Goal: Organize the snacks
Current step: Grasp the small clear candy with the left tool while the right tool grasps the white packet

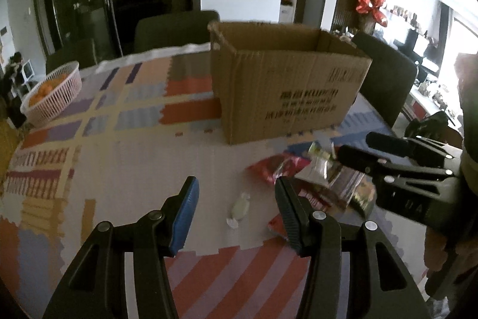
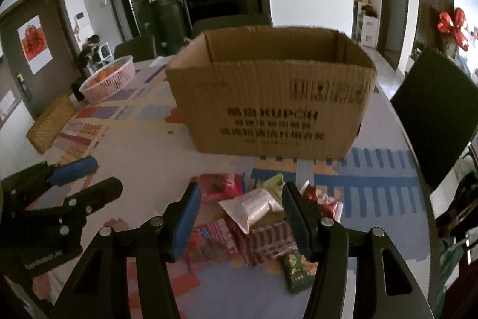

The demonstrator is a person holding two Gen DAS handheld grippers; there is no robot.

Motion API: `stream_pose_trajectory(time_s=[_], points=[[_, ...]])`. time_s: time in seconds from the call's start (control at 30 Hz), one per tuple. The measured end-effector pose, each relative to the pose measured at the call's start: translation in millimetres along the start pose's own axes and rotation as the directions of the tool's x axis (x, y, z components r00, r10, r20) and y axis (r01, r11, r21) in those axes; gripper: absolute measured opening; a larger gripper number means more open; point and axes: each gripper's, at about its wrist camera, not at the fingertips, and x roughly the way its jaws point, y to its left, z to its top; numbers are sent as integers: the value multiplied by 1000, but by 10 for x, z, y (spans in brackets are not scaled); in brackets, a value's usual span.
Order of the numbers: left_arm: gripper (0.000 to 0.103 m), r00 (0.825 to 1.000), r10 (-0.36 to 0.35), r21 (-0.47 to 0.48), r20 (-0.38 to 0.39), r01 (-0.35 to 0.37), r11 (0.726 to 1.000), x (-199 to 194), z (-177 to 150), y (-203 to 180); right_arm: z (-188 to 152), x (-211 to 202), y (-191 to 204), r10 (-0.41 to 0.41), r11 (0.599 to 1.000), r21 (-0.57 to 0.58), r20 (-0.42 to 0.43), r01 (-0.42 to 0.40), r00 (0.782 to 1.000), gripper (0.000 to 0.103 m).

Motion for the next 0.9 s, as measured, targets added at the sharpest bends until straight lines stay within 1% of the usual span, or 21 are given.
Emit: stream_pose_trajectory(time_s=[0.23, 0.4, 0.6, 0.77, 0.9], points=[[52, 998, 4, -4, -56, -4, 1000, 264, -111, 45, -78, 272, -87, -18, 999, 33, -60, 20, 998, 57], [52, 996, -11, -9, -91, 11, 1000, 436, -170, 83, -103, 390, -91, -18, 999, 43, -84, 22, 996, 57], [51, 991, -25, -15, -132, 24, 1000, 649, -204, 88, -95, 539, -147, -13, 996, 81, -107, 22, 994, 57], [47, 985, -31, -14, -167, 29, 999, 785, -260, 81, -90, 682, -177, -7, 993, 113, -136, 22, 991, 57], [45, 984, -31, -25, -177, 28, 999, 816, -288, 101, -83, 769, -165, -9, 992, 120, -149, 27, 989, 56]])
